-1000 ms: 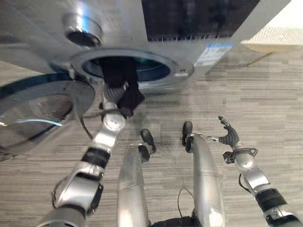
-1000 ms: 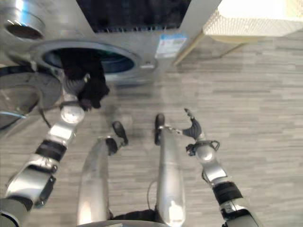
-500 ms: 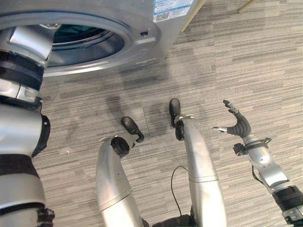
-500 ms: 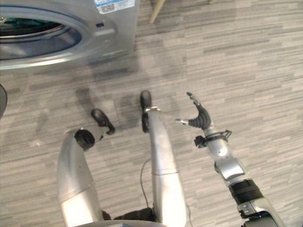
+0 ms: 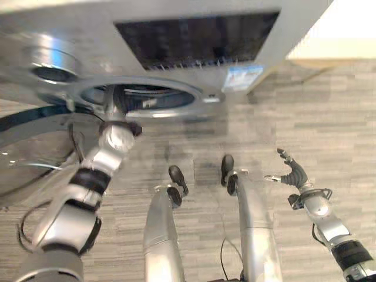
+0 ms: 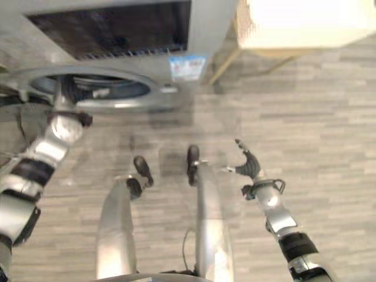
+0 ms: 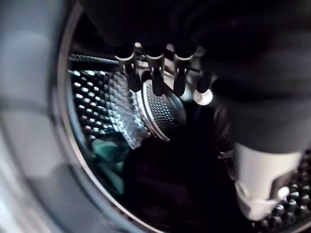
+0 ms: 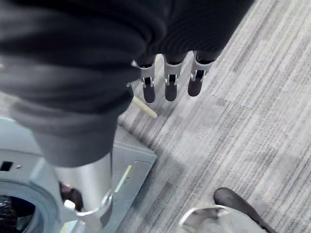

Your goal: Grab the laundry basket,head to the washer,open it,put in the laundry and shut it.

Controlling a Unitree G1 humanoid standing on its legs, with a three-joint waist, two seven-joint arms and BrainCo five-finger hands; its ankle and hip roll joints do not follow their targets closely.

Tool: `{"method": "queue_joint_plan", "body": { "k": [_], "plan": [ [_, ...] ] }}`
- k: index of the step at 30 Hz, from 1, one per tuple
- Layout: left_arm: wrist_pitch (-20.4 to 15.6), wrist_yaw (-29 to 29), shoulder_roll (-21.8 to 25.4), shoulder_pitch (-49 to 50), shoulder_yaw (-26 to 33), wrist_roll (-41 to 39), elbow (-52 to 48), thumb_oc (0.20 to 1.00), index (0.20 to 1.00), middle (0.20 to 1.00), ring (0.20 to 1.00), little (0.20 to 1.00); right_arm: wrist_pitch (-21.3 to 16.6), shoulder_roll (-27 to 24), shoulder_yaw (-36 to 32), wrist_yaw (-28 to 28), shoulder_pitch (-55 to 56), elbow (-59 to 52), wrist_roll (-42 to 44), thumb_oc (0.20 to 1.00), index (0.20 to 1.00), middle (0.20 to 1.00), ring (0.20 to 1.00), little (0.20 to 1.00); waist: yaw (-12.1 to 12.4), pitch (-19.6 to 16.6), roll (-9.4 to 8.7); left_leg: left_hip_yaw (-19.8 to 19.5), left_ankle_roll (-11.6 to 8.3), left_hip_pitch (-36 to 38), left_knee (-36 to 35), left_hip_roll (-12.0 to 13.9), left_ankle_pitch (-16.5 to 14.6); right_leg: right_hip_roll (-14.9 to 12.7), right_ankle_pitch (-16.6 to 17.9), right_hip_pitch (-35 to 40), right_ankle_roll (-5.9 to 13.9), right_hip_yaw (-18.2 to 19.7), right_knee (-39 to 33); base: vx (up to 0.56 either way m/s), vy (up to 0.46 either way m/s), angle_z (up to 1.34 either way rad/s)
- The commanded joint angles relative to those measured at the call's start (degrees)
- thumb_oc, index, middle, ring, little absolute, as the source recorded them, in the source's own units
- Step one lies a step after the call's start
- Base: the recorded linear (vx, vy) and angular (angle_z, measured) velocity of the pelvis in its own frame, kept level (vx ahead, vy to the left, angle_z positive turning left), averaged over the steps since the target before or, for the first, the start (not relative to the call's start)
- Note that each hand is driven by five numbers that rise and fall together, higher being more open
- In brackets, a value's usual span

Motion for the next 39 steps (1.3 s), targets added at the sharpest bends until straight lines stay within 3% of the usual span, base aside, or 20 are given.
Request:
{"method": "queue_joint_plan", "body": {
  "k": [1,2,4,6,8,10,11,13,14,17,18,21,23,24,25,27,28,31,34,39],
  "plan": [
    [-3.29,-2.85,-4.28,9.03,6.09,-4.33,-2.0,1.0,1.0,1.0,1.0,1.0,1.83,2.63,-0.13,-1.16,2.92,3.55,-1.64,1.0,1.0,1.0,1.0,1.0,-0.18,-1.67,-0.25,-2.96,-0.87,13.53,-9.96,-1.39,-1.08,-1.76,3.42,15.22,5.98,-0.52,-15.27,-0.02,0.116,0.17],
    [-3.23,-2.88,-4.28,9.35,6.28,-4.3,-2.21,1.0,1.0,1.0,1.0,1.0,1.77,2.58,0.04,-1.19,2.91,3.63,-1.64,1.0,1.0,1.0,1.0,1.0,-0.34,-1.26,-0.29,-2.95,-0.88,14.38,-10.56,-1.49,-0.82,-1.78,3.6,16.06,6.0,-0.61,-15.75,0.08,0.146,0.33],
    [-3.55,-5.59,-10.77,24.22,10.08,-5.6,-2.69,1.0,1.0,1.0,1.0,1.0,3.5,5.74,-1.91,-0.61,4.64,12.36,-1.39,1.0,1.0,1.0,1.0,1.0,1.42,-2.64,-0.51,-3.35,-1.72,28.55,-22.26,-4.78,2.36,-2.28,7.35,31.36,7.72,-3.23,-26.98,0.21,0.185,0.66],
    [-2.98,-8.05,-13.64,31.46,10.93,-4.3,-0.56,1.0,1.0,1.0,1.0,1.0,4.14,7.5,-3.6,0.05,5.99,19.33,-1.72,1.0,1.0,1.0,1.0,1.0,1.95,-4.37,-0.41,-3.29,-1.97,37.99,-29.5,-6.05,4.17,-2.25,9.95,41.27,8.95,-4.43,-34.22,0.24,0.198,0.27],
    [-2.63,-9.06,-14.58,33.25,11.06,-3.69,0.9,1.0,1.0,1.0,1.0,1.0,4.35,8.01,-4.24,0.15,6.3,21.49,-1.7,1.0,1.0,1.0,1.0,1.0,2.01,-4.97,-0.51,-2.76,-1.6,40.48,-32.47,-6.69,6.2,-2.31,12.11,43.94,9.04,-4.93,-37.72,0.09,0.154,0.22],
    [-2.14,-10.06,-16.35,36.58,11.68,-3.07,3.78,1.0,1.0,1.0,1.0,1.0,4.63,8.68,-5.13,0.35,7.45,24.02,-2.33,1.0,1.0,1.0,1.0,1.0,2.26,-6.72,-0.43,-2.26,-1.54,45.05,-36.57,-7.74,6.96,-2.29,14.03,48.58,10.33,-5.2,-42.56,0.14,0.226,-0.07],
    [-1.88,-10.36,-17.41,39.09,11.91,-2.04,6.53,1.0,1.0,1.0,1.0,1.0,4.89,9.06,-5.68,0.36,8.07,25.53,-3.03,1.0,1.0,1.0,1.0,1.0,2.29,-8.14,-0.44,-1.3,-1.29,48.44,-40.71,-8.88,8.19,-2.51,17.79,49.95,12.04,-4.72,-44.76,0.09,0.259,-0.15],
    [-1.72,-10.47,-17.72,39.51,12.32,-2.13,7.66,1.0,1.0,1.0,1.0,1.0,4.89,9.2,-5.46,0.36,7.94,25.82,-3.54,1.0,1.0,1.0,1.0,1.0,2.44,-8.28,-0.26,-0.67,-1.2,49.8,-42.85,-8.99,9.02,-2.42,18.73,49.76,12.58,-4.79,-44.29,-0.05,0.214,-0.59],
    [-1.43,-10.68,-17.87,40.29,12.3,-1.67,8.76,1.0,1.0,1.0,1.0,1.0,4.83,9.62,-4.83,0.63,8.04,25.77,-3.97,1.0,1.0,1.0,1.0,1.0,2.89,-8.22,1.03,0.15,-0.92,51.55,-45.43,-7.27,11.4,0.56,12.34,50.2,11.62,-4.76,-37.06,-0.19,0.207,-0.93],
    [-1.17,-10.97,-17.78,41.68,11.96,-0.54,8.88,1.0,1.0,1.0,1.0,1.0,4.42,10.23,-3.97,0.85,9.17,26.33,-4.69,1.0,1.0,1.0,1.0,1.0,4.52,-10.56,1.02,1.27,-0.95,52.51,-47.43,-6.71,13.62,4.67,6.37,56.0,11.05,-5.19,-27.61,-0.18,0.093,-0.39],
    [-1.16,-10.98,-17.78,41.68,11.96,-0.54,8.87,1.0,1.0,1.0,1.0,1.0,4.42,10.23,-3.97,0.85,9.17,26.33,-4.69,1.0,1.0,1.0,1.0,1.0,4.58,-10.68,1.12,1.31,-0.98,52.37,-47.46,-6.59,13.7,4.81,6.56,55.9,10.99,-5.17,-27.8,-0.26,-0.069,-0.08],
    [-1.34,-11.19,-18.03,42.35,12.36,-0.68,7.1,1.0,1.0,1.0,1.0,1.0,4.11,10.96,-3.68,0.44,9.75,25.54,-3.78,1.0,1.0,1.0,1.0,1.0,7.83,-12.29,-0.7,2.01,-3.03,47.18,-46.98,-6.3,18.4,8.8,0.83,64.18,7.53,-4.09,-43.38,-0.28,-0.129,-0.08],
    [-1.4,-11.15,-18.65,41.67,11.65,-0.94,6.34,1.0,1.0,1.0,1.0,1.0,4.05,10.57,-3.68,-0.02,9.4,25.22,-2.89,1.0,1.0,1.0,1.0,1.0,8.47,-11.24,-0.42,1.47,-5.35,42.58,-46.14,-5.07,21.96,10.52,1.22,63.45,6.19,-2.74,-46.08,-0.28,-0.073,-0.31],
    [-1.4,-11.14,-18.67,41.63,11.64,-0.95,6.35,1.0,1.0,1.0,1.0,1.0,4.05,10.56,-3.69,-0.02,9.37,25.24,-2.89,1.0,1.0,1.0,1.0,1.0,8.44,-11.33,-0.38,1.41,-5.39,42.4,-46.08,-5.02,21.99,10.58,1.31,63.36,6.15,-2.78,-46.18,-0.34,-0.009,0.16],
    [-1.63,-11.18,-19.07,40.65,11.02,-1.06,6.49,1.0,1.0,1.0,1.0,1.0,3.91,9.9,-3.4,-0.4,8.41,25.42,-2.72,1.0,1.0,1.0,1.0,1.0,9.03,-9.97,-0.04,-1.35,-7.14,40.04,-45.05,-5.27,23.28,10.73,1.87,62.46,5.6,-3.07,-46.61,-0.33,0.027,0.29],
    [-1.71,-11.53,-19.43,40.15,10.47,-0.76,6.03,1.0,1.0,1.0,1.0,1.0,4.01,9.57,-3.61,-0.46,8.18,25.65,-2.75,1.0,1.0,1.0,1.0,1.0,8.39,-9.58,-0.59,-4.65,-5.82,38.42,-40.51,-6.42,19.99,9.31,3.73,61.08,5.84,-4.53,-47.75,-0.36,0.057,0.25],
    [-1.75,-11.83,-19.51,40.37,10.36,-0.9,5.63,1.0,1.0,1.0,1.0,1.0,4.0,9.65,-3.7,-0.38,8.22,25.9,-2.7,1.0,1.0,1.0,1.0,1.0,8.0,-9.58,-1.46,-5.48,-4.65,39.36,-37.47,-6.9,16.59,7.95,4.92,60.42,5.95,-4.93,-47.81,-0.21,0.076,0.38],
    [-1.76,-12.28,-19.4,40.54,10.28,-1.25,4.92,1.0,1.0,1.0,1.0,1.0,3.99,9.62,-4.01,-0.22,8.04,27.16,-3.06,1.0,1.0,1.0,1.0,1.0,6.71,-10.48,-2.45,-6.08,-3.48,43.52,-34.16,-7.45,9.56,5.97,6.71,59.79,6.39,-6.16,-48.54,-0.06,0.1,0.4],
    [-1.6,-11.64,-18.75,40.78,10.08,-0.78,1.74,1.0,1.0,1.0,1.0,1.0,4.08,10.24,-4.72,-0.05,8.51,27.98,-2.52,1.0,1.0,1.0,1.0,1.0,6.0,-11.74,-1.78,-6.35,-3.19,46.69,-37.35,-7.21,9.36,6.03,7.28,59.69,6.95,-6.43,-48.61,0.08,0.141,0.27],
    [-1.94,-9.94,-14.06,38.45,10.56,3.99,-0.26,1.0,1.0,1.0,1.0,1.0,4.17,10.11,-4.43,0.73,9.02,27.49,-2.95,1.0,1.0,1.0,1.0,1.0,5.56,-12.9,-2.56,-5.53,-2.6,48.64,-39.05,-7.71,8.61,5.49,7.73,60.15,7.73,-5.59,-48.36,0.11,0.122,0.26]
  ]
}}
